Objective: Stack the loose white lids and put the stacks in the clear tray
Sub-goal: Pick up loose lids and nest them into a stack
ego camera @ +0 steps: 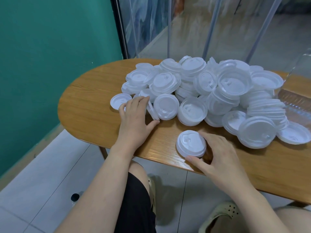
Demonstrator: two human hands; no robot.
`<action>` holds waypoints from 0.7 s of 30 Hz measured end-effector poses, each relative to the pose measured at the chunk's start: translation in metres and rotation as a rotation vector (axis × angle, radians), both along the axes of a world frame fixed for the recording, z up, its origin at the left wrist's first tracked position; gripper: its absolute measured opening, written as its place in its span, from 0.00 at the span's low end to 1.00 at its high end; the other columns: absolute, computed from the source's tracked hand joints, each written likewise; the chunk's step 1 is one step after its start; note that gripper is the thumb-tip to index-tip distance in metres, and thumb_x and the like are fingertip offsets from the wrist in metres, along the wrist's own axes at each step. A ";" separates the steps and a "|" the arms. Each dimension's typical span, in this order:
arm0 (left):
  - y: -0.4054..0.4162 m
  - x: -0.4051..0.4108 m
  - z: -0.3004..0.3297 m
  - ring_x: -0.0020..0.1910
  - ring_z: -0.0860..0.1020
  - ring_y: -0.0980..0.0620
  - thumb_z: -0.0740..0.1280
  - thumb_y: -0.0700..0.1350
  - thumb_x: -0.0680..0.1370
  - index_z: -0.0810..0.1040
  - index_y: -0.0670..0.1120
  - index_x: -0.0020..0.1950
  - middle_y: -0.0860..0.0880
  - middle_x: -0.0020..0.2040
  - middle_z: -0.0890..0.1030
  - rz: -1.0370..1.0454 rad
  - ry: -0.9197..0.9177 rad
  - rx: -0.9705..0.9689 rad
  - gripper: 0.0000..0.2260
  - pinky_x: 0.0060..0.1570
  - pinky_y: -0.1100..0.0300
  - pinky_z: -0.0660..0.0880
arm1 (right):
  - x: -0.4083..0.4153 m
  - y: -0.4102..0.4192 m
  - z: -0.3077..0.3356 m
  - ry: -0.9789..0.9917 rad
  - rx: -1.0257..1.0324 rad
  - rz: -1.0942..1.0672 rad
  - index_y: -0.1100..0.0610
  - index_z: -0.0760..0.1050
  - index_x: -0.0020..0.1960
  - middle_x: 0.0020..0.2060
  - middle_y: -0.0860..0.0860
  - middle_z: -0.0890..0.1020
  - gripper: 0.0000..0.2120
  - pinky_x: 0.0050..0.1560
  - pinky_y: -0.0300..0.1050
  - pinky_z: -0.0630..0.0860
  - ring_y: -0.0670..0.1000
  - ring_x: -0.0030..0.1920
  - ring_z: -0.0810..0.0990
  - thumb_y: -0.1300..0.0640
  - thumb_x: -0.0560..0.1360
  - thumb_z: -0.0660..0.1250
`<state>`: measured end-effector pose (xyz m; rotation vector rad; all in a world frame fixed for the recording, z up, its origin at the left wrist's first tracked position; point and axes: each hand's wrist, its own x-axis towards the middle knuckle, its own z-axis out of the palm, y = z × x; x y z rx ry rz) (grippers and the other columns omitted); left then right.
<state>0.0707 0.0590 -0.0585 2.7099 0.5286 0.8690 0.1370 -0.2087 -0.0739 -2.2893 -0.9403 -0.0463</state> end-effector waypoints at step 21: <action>-0.012 -0.027 0.007 0.68 0.74 0.51 0.80 0.51 0.71 0.73 0.44 0.70 0.53 0.64 0.76 -0.091 -0.327 -0.233 0.31 0.72 0.50 0.70 | 0.002 -0.001 -0.001 0.033 0.009 -0.006 0.44 0.73 0.70 0.59 0.31 0.72 0.37 0.67 0.51 0.69 0.39 0.62 0.69 0.26 0.66 0.66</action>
